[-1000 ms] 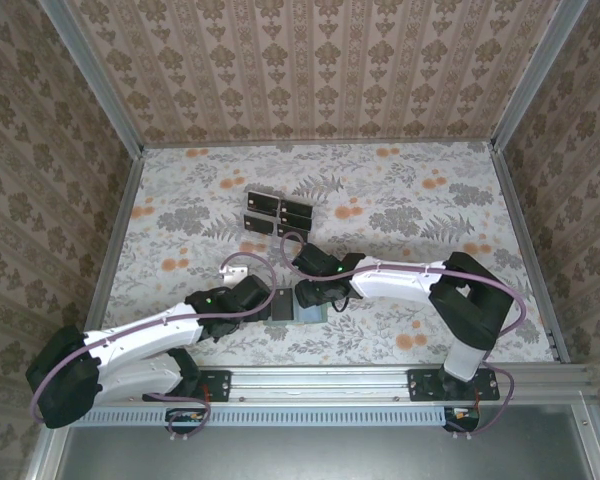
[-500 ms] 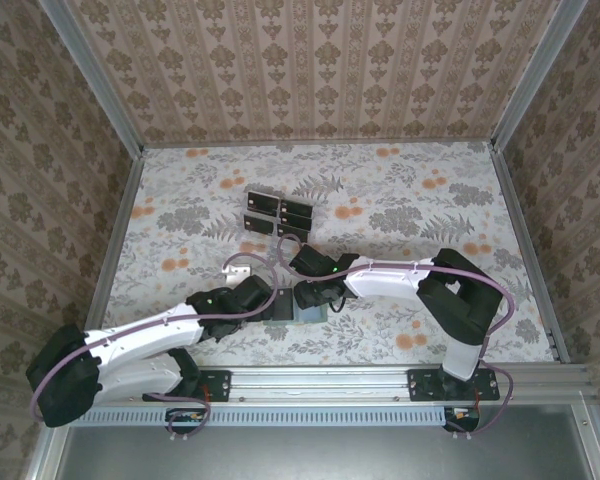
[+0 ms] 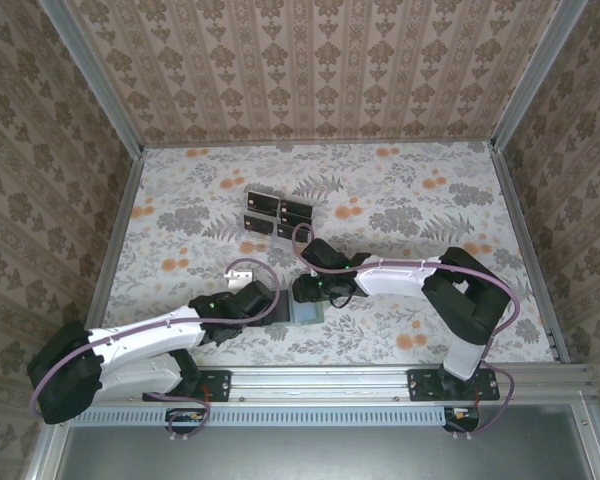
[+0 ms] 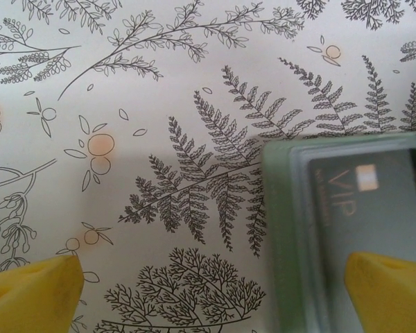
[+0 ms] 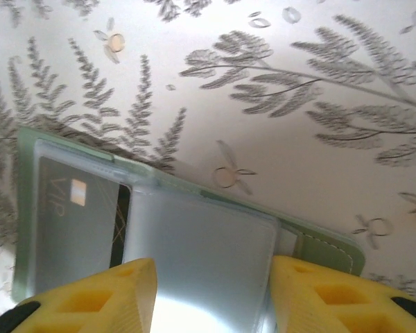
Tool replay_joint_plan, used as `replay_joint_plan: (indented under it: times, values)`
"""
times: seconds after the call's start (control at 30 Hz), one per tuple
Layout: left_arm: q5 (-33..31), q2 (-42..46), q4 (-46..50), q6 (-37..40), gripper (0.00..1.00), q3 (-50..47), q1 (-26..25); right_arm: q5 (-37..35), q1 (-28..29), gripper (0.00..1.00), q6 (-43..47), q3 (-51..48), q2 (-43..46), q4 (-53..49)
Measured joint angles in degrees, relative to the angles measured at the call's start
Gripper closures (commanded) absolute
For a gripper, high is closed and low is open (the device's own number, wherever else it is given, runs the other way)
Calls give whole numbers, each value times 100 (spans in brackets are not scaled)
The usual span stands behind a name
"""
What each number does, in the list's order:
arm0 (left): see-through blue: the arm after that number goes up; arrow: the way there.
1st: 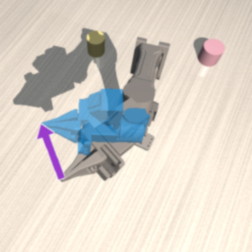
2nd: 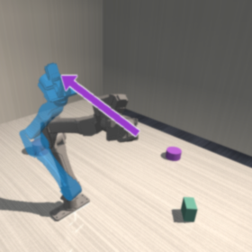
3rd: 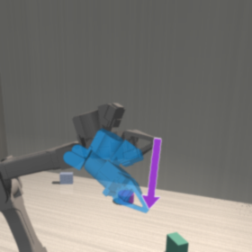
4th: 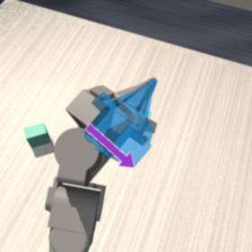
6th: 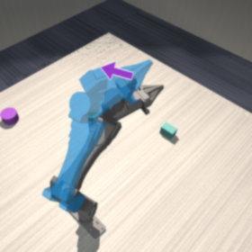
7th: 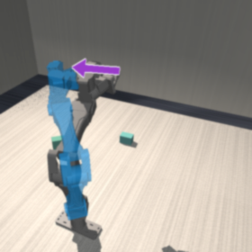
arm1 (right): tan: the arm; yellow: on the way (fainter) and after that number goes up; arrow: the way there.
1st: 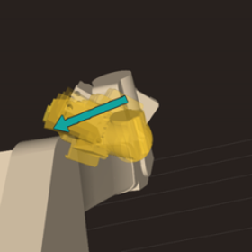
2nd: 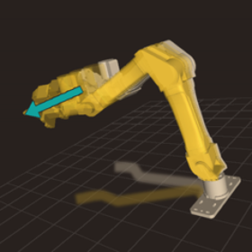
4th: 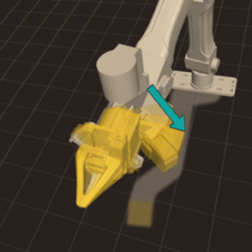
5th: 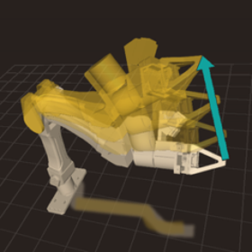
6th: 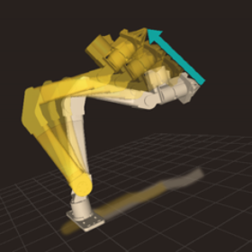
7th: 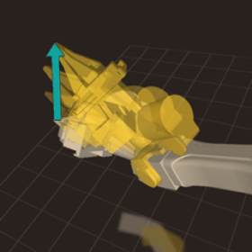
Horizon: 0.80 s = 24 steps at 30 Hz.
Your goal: Put the credit cards into the card holder
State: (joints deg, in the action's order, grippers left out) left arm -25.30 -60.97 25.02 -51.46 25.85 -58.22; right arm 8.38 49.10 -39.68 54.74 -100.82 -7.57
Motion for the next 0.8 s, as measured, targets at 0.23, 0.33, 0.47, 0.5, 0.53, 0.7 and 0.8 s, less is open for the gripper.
replay_joint_plan:
  times: [0.23,0.33,0.47,0.5,0.53,0.7,0.8]
  values:
    - [0,81,-122,0,0,-13,-9,404,9,49,-271,-35,-2,271]
    - [2,142,-136,2,0,-76,-31,455,9,50,-350,-98,-2,380]
    - [0,264,-129,0,0,-175,-31,529,7,51,-431,-221,39,461]
    - [0,289,-125,0,0,-188,-31,544,9,51,-448,-247,70,463]
    - [0,299,-125,0,0,-192,-31,560,9,51,-455,-264,98,466]
    - [0,313,-151,0,0,-208,-31,634,7,51,-538,-282,162,494]
    - [0,302,-157,0,0,-214,-31,717,9,51,-575,-282,162,560]
